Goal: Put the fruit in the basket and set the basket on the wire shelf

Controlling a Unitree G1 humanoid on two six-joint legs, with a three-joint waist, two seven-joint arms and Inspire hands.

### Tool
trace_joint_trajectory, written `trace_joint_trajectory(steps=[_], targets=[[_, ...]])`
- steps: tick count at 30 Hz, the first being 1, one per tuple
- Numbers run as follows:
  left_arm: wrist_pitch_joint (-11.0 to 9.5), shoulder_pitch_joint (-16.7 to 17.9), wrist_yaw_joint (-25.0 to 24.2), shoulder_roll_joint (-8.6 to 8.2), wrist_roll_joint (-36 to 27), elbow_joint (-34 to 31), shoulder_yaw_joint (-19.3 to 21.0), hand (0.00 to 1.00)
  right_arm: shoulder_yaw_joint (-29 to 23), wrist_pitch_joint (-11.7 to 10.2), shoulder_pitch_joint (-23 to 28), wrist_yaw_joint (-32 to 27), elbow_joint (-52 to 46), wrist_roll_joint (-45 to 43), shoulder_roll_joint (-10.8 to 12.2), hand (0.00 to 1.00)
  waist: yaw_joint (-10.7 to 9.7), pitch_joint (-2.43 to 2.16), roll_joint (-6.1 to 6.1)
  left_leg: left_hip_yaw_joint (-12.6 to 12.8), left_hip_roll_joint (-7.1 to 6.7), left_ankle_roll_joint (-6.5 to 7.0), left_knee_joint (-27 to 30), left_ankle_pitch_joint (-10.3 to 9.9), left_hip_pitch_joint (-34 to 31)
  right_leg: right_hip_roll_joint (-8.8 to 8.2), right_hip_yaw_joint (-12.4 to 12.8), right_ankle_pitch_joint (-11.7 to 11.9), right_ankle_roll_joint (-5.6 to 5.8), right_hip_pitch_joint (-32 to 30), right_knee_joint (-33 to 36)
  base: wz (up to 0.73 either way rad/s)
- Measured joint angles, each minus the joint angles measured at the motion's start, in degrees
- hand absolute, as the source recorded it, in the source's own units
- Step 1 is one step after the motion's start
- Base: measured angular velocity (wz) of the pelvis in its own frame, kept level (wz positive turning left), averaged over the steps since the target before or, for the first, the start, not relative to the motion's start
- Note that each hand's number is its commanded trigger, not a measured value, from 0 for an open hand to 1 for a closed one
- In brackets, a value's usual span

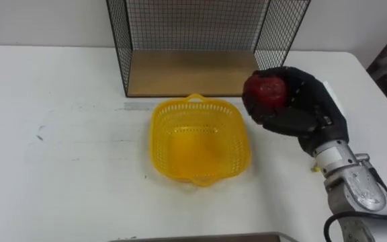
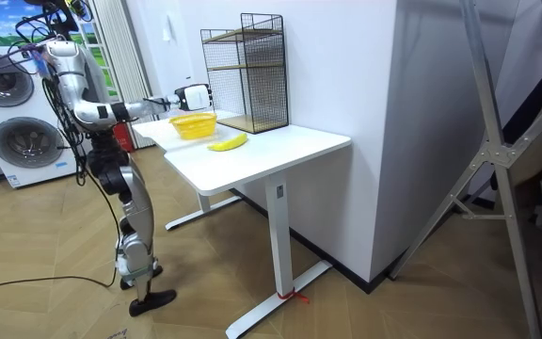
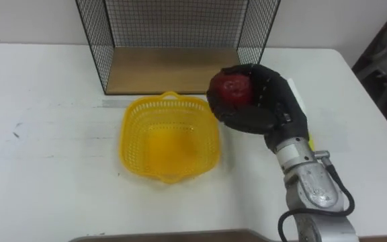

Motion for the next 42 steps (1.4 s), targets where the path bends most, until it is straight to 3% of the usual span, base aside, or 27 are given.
trace_joint_trajectory(steps=[8, 15, 17, 18, 19, 20, 21, 33, 42], targets=[[-0.11, -0.65, -0.03, 0.17, -0.06, 0.2, -0.02, 0.0, 2.45, 0.0, -1.86, 2.32, -0.75, -5.86, -0.87, 1.0, 1.63, 0.0, -1.29, 0.0, 0.05, 0.0, 0.34, 0.0, -0.5, 0.02, 0.01, 0.12, -0.06, -0.57, 0.59, 0.0], [-0.68, -1.36, -0.1, 1.49, -0.47, 0.61, -2.4, 0.0, 6.57, 0.0, -2.01, 5.81, -0.75, -12.66, -0.87, 1.0, 2.54, 0.67, -2.14, 0.08, 0.04, 0.01, 0.28, 0.0, -0.61, 0.05, 0.12, 0.17, -0.04, -0.52, 0.67, 0.0], [-0.74, -1.87, -0.1, 1.54, -0.48, 0.6, -2.78, 0.0, 6.58, 0.0, -2.03, 6.31, -0.75, -13.71, -0.87, 0.81, 2.78, 0.69, -2.21, 0.06, 0.04, 0.01, 0.2, 0.0, -0.67, 0.05, 0.07, 0.19, -0.03, -0.56, 0.66, 0.0], [-0.79, -1.96, -0.1, 1.54, -0.49, 0.6, -2.91, 0.0, 6.58, 0.0, -2.05, 6.47, -0.75, -13.84, -0.87, 0.52, 2.83, 0.68, -2.21, 0.05, 0.04, 0.01, 0.17, 0.0, -0.67, 0.05, 0.05, 0.19, -0.03, -0.56, 0.66, 0.0], [-0.85, -2.1, -0.1, 1.63, -0.49, 0.6, -3.53, 0.0, 6.64, 0.0, -2.19, 6.75, -0.75, -14.04, -0.87, 0.29, 2.93, 0.69, -2.2, 0.04, 0.05, 0.01, 0.09, 0.0, -0.67, 0.06, 0.04, 0.19, -0.03, -0.57, 0.65, 0.0], [-0.88, -2.16, -0.1, 1.64, -0.49, 0.61, -3.92, 0.0, 6.82, 0.0, -2.48, 6.75, -0.75, -14.2, -0.86, 0.2, 2.95, 0.69, -2.2, 0.04, 0.06, 0.01, 0.06, 0.0, -0.67, 0.07, 0.04, 0.19, -0.03, -0.58, 0.63, 0.0], [-0.89, -2.23, -0.1, 1.64, -0.51, 0.61, -4.02, 0.0, 6.89, 0.0, -2.57, 6.74, -0.75, -14.31, -0.86, 0.0, 2.91, 0.7, -2.19, 0.03, 0.07, 0.01, 0.07, 0.0, -0.67, 0.07, 0.03, 0.19, -0.03, -0.57, 0.61, 0.0], [-0.61, -2.82, -0.09, 1.7, -0.47, 1.85, -3.97, 0.0, 9.29, 0.07, -2.66, 7.88, -0.75, -18.79, -0.66, 0.0, 2.62, 0.72, -2.05, -0.53, 0.04, 0.01, 0.25, 0.0, -0.45, -0.12, -0.65, 0.19, -0.03, 0.15, 0.11, 0.03], [-0.46, -2.97, -0.07, 1.7, -0.47, 1.82, -3.78, 0.0, 9.28, 1.42, -2.65, 7.89, -0.51, -21.32, -0.62, 0.0, 2.57, 0.51, -1.81, -0.8, 0.02, 0.01, 0.38, 0.0, -0.47, -0.1, -0.97, 0.19, -0.04, 0.22, 0.4, 0.0]])
